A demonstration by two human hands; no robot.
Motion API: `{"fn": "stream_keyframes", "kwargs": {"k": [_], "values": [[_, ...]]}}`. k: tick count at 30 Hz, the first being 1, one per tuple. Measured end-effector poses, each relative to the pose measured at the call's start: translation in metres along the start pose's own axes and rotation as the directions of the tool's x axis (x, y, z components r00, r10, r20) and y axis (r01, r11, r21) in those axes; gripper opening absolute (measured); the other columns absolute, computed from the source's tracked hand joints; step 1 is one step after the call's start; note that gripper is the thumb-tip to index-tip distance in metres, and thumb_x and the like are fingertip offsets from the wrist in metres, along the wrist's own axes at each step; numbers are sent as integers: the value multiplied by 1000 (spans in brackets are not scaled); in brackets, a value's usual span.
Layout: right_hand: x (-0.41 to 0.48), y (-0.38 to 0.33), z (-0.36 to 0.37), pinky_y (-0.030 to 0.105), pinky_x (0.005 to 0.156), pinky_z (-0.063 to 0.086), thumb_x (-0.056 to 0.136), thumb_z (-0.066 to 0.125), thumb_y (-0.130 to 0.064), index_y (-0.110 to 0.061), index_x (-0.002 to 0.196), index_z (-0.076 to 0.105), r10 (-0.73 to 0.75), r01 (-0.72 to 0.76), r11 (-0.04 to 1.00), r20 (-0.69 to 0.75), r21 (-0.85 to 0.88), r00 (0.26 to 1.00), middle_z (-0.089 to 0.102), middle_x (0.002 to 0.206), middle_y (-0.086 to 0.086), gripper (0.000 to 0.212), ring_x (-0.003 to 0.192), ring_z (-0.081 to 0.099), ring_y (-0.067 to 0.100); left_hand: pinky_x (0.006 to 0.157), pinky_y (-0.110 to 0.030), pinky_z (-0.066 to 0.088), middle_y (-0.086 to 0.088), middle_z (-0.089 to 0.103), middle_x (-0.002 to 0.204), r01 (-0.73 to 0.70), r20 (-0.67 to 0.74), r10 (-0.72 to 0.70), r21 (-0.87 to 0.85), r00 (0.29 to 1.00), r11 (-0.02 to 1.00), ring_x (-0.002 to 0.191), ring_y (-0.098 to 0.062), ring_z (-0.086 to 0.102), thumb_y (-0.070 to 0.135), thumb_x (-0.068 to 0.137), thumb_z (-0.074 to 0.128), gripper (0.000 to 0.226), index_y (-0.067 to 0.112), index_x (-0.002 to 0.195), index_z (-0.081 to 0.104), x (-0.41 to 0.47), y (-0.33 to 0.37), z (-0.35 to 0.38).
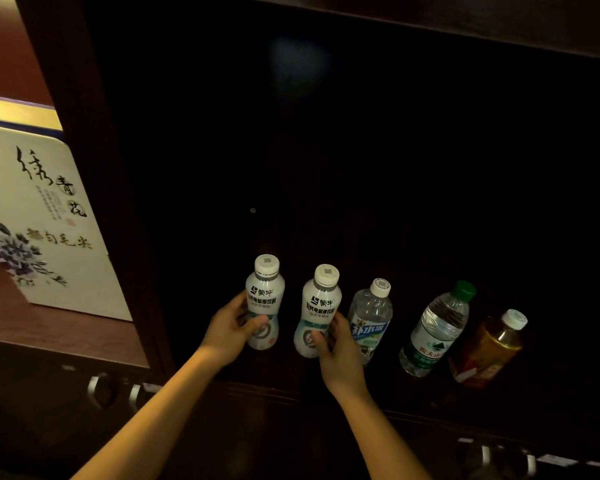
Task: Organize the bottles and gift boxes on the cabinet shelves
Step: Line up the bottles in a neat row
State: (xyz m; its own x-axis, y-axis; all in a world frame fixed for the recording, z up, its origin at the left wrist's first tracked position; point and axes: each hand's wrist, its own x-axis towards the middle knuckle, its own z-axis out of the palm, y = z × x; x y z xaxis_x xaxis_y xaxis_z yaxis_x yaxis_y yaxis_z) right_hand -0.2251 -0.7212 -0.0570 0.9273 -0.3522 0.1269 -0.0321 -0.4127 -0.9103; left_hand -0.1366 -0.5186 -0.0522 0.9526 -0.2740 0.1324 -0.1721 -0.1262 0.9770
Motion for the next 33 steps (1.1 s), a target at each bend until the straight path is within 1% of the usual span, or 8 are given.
{"fn": "stream_keyframes", "kwargs": {"k": [14, 17, 20, 23, 26, 28, 30, 33], "values": [[-10, 0, -5, 30, 105, 46, 97, 62, -33, -28, 146, 43, 18, -18, 1000, 83, 7, 996, 59, 134, -15, 53, 124, 54, 1, 98, -19, 46, 3, 61, 134, -18, 31, 19, -14, 999, 1000, 125, -9, 54, 8, 85, 74, 64, 17, 143, 48, 5, 0, 26], [-31, 12, -16, 22, 97, 49, 96, 63, -33, -33, 130, 58, 43, -40, 998, 59, -56, 997, 65, 119, -21, 34, 111, 58, -7, 95, -14, 45, 3, 59, 135, -11, 31, 11, -18, 999, 1000, 126, -9, 53, 8, 86, 73, 64, 18, 144, 47, 5, -2, 27], [-48, 27, -40, 13, 75, 51, 95, 61, -39, -33, 106, 68, 102, -103, 970, -16, -222, 995, 69, 91, -19, 14, 87, 64, -6, 95, -14, 44, 5, 59, 135, -6, 29, 7, -19, 1000, 1000, 126, -7, 52, 9, 87, 73, 64, 18, 144, 46, 6, -5, 27], [-49, 37, -66, 20, 67, 51, 94, 64, -32, -31, 94, 64, 114, -149, 959, -153, -242, 982, 68, 84, -12, 1, 82, 68, 6, 96, -16, 44, 5, 59, 134, -2, 29, 3, -28, 1000, 1000, 125, -6, 53, 8, 87, 72, 64, 17, 145, 46, 6, -6, 28], [-39, 42, -81, 19, 73, 49, 90, 71, -28, -28, 112, 56, 48, -96, 980, -263, -173, 964, 64, 105, -12, 27, 96, 65, 8, 87, -9, 46, 9, 61, 131, 1, 27, 0, -40, 1000, 999, 121, -2, 54, 8, 87, 71, 61, 19, 143, 48, 5, -6, 30], [-26, 41, -85, 27, 92, 48, 89, 72, -34, -23, 139, 44, 49, -72, 991, -201, -109, 978, 54, 131, -13, 59, 118, 54, 6, 86, -7, 46, 10, 61, 130, 6, 26, -5, -41, 1000, 999, 119, 2, 54, 9, 88, 71, 60, 20, 142, 48, 4, -6, 30], [-14, 38, -86, 32, 106, 41, 88, 72, -39, -24, 153, 29, 56, -57, 998, -85, -9, 995, 44, 144, -17, 79, 131, 43, 3, 84, -6, 46, 12, 60, 129, 11, 20, -10, -38, 1000, 999, 115, 7, 55, 9, 88, 71, 61, 21, 142, 48, 4, -6, 30], [-1, 39, -82, 22, 101, 46, 89, 69, -38, -31, 151, 34, 41, -41, 996, -6, 75, 999, 54, 133, -26, 71, 124, 52, -4, 86, -8, 46, 10, 60, 131, 13, 20, -13, -30, 1000, 999, 115, 8, 54, 8, 88, 70, 62, 20, 144, 47, 4, -5, 30]]}}
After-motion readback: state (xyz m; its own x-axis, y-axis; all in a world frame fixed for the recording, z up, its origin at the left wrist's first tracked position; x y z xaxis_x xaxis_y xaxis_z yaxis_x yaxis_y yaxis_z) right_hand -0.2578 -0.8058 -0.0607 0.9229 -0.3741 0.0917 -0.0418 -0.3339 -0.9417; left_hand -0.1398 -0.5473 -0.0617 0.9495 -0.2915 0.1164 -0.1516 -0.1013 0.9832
